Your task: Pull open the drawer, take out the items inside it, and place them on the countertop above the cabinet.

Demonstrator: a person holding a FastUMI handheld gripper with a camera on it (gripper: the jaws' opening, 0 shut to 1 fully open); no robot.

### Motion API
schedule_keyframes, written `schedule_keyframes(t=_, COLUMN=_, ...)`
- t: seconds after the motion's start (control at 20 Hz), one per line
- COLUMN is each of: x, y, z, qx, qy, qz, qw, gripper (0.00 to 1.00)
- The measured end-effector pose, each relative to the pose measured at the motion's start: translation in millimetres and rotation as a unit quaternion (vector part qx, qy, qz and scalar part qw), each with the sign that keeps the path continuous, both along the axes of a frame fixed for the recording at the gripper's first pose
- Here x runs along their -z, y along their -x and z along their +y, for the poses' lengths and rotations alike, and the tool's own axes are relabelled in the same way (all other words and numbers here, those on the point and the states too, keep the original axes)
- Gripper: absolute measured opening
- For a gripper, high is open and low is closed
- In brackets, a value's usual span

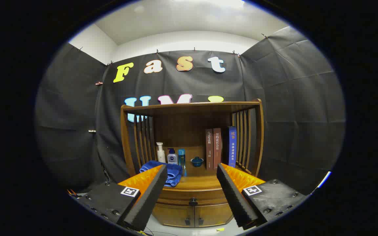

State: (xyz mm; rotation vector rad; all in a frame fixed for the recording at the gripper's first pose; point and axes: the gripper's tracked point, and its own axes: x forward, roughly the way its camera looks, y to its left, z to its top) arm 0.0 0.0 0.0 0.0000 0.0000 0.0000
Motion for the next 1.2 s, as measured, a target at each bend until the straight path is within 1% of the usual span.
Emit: schedule_keyframes(t=1.2, x=8, y=-6, z=-2, qx=0.000, qy=0.005, qz=0.002, qw=1.000, gripper=0.99)
